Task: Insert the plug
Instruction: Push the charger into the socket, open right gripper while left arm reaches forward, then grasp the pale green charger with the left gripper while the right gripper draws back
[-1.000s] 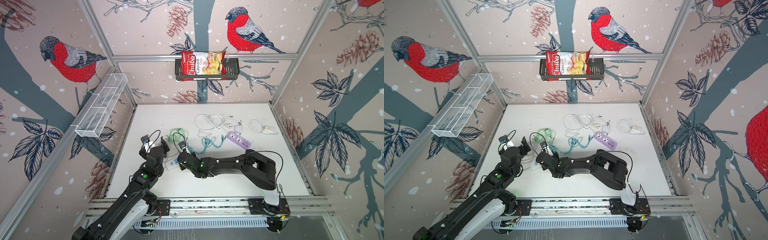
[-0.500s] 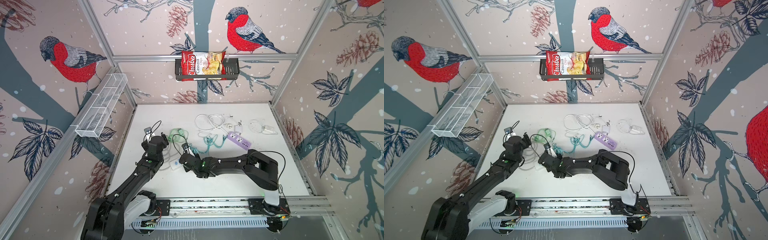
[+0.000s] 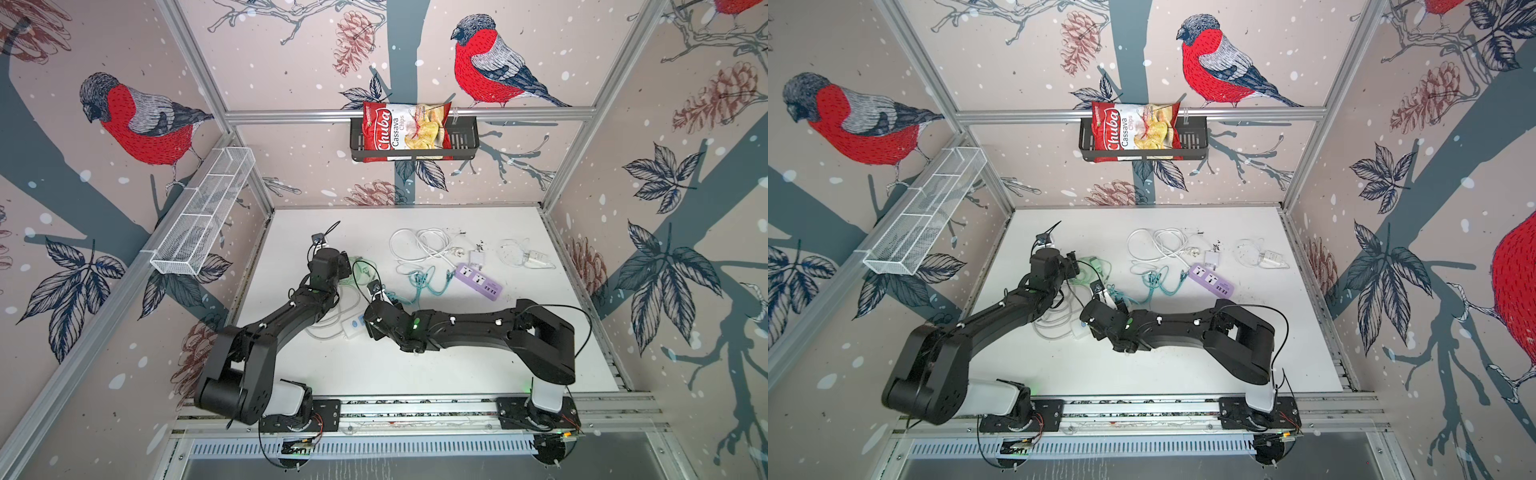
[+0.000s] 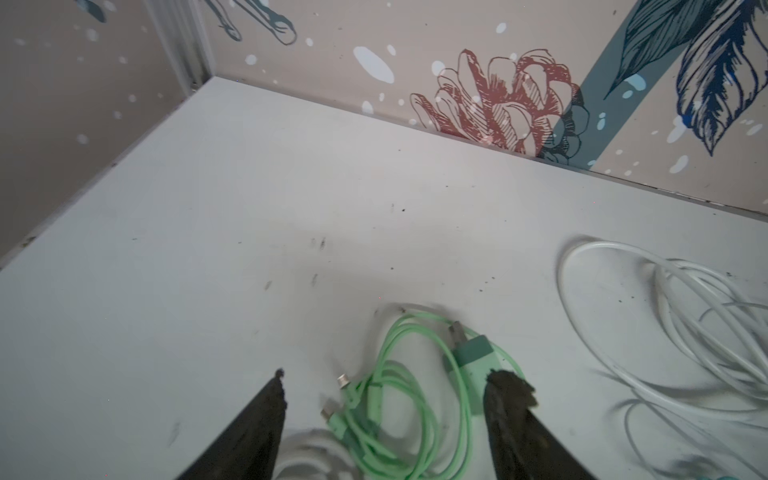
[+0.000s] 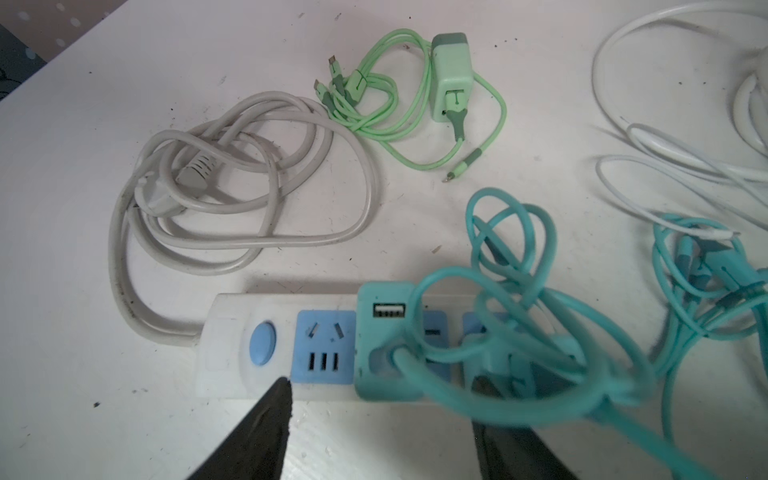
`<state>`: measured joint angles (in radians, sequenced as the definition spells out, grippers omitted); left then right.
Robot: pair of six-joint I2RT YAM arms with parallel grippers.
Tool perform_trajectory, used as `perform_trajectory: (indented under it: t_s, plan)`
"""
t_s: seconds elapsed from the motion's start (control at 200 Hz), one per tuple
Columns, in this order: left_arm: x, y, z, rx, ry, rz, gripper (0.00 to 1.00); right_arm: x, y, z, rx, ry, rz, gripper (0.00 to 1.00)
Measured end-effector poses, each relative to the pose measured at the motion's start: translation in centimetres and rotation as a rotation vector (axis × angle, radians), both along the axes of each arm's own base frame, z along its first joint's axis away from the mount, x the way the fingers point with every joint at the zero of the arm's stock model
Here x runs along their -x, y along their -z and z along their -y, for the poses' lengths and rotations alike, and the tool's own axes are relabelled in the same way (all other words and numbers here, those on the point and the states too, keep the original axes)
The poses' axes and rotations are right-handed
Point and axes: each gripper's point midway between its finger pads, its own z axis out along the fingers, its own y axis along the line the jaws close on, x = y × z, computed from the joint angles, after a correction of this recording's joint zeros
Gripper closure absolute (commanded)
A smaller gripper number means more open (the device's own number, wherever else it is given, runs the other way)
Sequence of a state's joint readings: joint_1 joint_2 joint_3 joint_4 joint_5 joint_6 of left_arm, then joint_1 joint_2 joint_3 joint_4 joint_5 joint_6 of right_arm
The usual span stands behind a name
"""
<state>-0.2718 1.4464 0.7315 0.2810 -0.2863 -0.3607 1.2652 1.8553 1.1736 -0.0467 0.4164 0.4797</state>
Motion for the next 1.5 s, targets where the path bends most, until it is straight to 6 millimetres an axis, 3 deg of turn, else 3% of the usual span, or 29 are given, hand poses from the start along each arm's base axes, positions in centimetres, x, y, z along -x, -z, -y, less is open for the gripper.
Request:
perform_trajectory:
  t_s: [0.17,0.45,0.555,0.685,0.94,1.146,1.496]
  plan:
    - [-2.8,1.7,2.6,0.046,0.057,-0.08,0.31,0.8,-0.7,1.2,-0.025,0.0,-0.023,0.35]
    - [-5.2,4.4,8.3,0.063,0.143,-0.199,0.36,2.2,-2.3,4.0,-0.067,0.009,-0.031,0.36]
    - [-5.9,5.5,9.2,0.061,0.145,-0.236,0.37,2.1,-2.8,5.4,-0.086,0.032,-0.028,0.36]
    - [-5.8,7.1,9.5,0.051,0.13,-0.294,0.37,1.8,-3.3,7.3,-0.102,0.06,-0.02,0.37]
    - [-4.9,7.2,8.7,0.043,0.084,-0.319,0.37,0.9,-3.3,10.0,-0.117,0.103,-0.013,0.37]
    - [-4.1,6.8,8.4,0.034,0.059,-0.318,0.37,0.5,-3.1,10.3,-0.124,0.113,-0.013,0.37]
    - [-4.0,9.2,8.8,0.016,0.06,-0.375,0.44,0.4,-3.2,10.6,-0.126,0.114,-0.011,0.37]
